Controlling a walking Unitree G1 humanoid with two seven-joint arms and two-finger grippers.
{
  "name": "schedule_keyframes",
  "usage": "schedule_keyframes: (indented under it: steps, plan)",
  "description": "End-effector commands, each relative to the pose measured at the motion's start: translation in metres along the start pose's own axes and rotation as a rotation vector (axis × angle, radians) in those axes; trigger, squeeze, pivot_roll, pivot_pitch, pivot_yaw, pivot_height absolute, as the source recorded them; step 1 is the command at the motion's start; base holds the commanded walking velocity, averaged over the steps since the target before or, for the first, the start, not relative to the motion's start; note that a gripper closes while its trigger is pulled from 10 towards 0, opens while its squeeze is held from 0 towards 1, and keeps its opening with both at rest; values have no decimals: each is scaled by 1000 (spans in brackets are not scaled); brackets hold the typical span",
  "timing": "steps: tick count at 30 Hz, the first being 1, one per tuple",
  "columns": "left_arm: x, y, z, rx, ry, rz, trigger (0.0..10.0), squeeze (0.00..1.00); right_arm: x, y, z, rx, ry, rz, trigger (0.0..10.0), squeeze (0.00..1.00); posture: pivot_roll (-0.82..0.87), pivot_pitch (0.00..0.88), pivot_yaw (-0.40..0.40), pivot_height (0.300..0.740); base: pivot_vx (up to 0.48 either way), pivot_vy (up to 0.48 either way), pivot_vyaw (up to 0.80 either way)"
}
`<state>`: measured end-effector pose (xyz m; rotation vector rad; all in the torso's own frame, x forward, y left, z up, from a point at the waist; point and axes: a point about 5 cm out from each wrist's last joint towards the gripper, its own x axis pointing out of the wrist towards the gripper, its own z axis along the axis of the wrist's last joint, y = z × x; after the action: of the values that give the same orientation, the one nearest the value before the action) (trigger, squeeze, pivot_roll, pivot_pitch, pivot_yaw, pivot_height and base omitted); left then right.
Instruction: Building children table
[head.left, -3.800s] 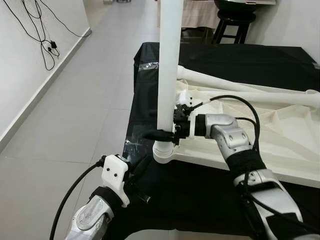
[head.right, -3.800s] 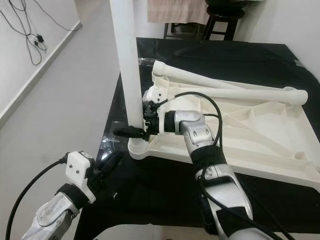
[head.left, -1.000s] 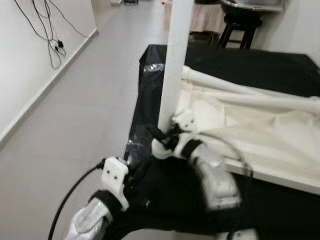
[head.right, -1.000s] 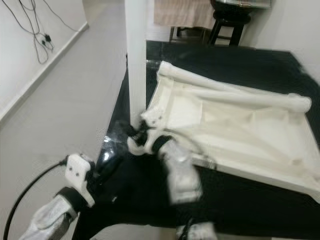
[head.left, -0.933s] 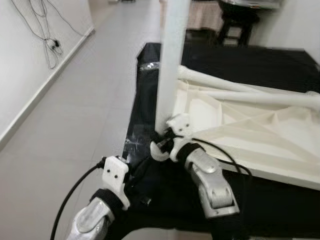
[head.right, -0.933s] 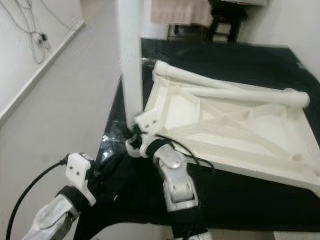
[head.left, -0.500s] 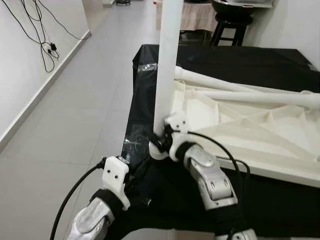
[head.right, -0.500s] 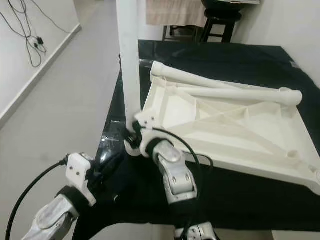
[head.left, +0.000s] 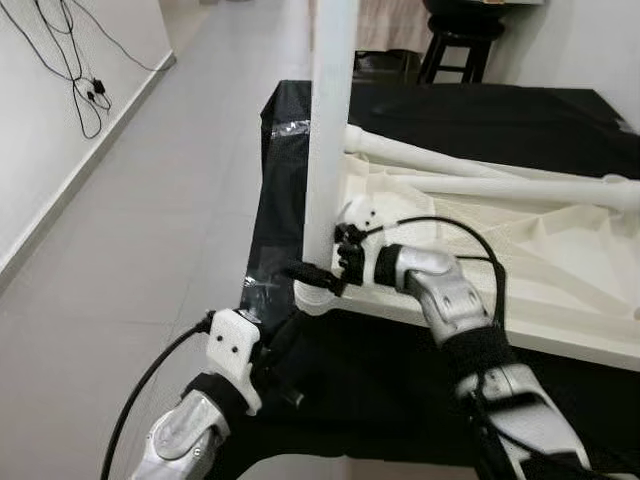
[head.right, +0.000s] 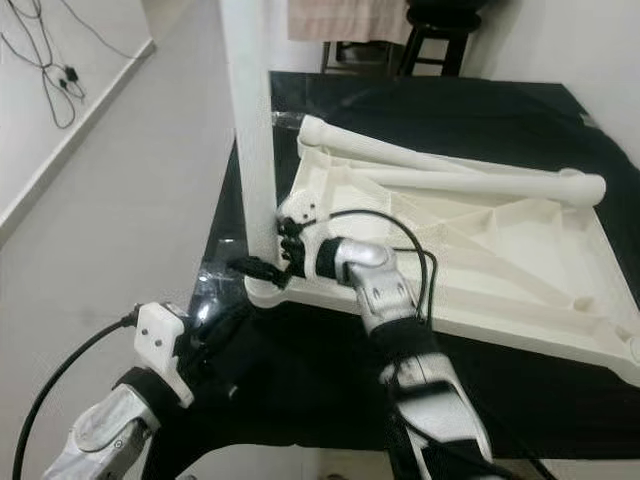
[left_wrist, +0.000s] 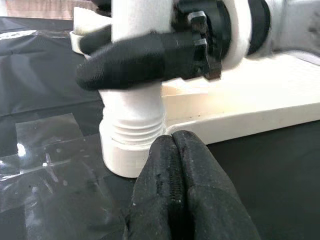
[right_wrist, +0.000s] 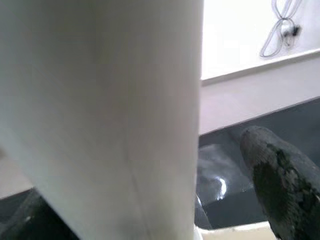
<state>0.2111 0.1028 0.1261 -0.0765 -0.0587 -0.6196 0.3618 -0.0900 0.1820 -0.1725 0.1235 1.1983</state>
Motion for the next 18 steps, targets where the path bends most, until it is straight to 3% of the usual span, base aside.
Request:
schedule_keyframes:
  steps: [1,3,4,5,10,13,14,18]
  plan:
    - [-1,-1,-4,-1,22,0,10000,0,3,1,2,-8,-2,36,10000,0,72,90,-55,740,0,0,0]
    - [-1,-1,-4,0,22,0,10000,0,3,-2,5,-3,-2,42,10000,0,72,90,-55,740,0,0,0]
    - [-1,-1,-4,0,22,1,10000,0,2,-6,6,6,-7,29,549,0,74,87,-57,740,0,0,0]
    - [-1,-1,-4,0,22,2,10000,0,2,-9,6,10,-9,15,0,0,76,87,-58,740,0,0,0]
    - [-1,0,-4,-1,21,2,10000,0,-2,-11,4,10,-28,0,0,0,71,89,-54,740,0,0,0]
    - [-1,-1,-4,-4,21,-2,10000,0,-10,-14,2,6,-55,-23,0,0,68,93,-53,740,0,0,0]
    - [-1,-2,-4,-7,21,-4,10000,0,-21,-17,-2,5,-72,-89,0,0,68,93,-53,740,0,0,0]
    - [-1,-2,-4,-7,21,-5,10000,0,-24,-19,-3,5,-76,-104,0,0,68,93,-53,740,0,0,0]
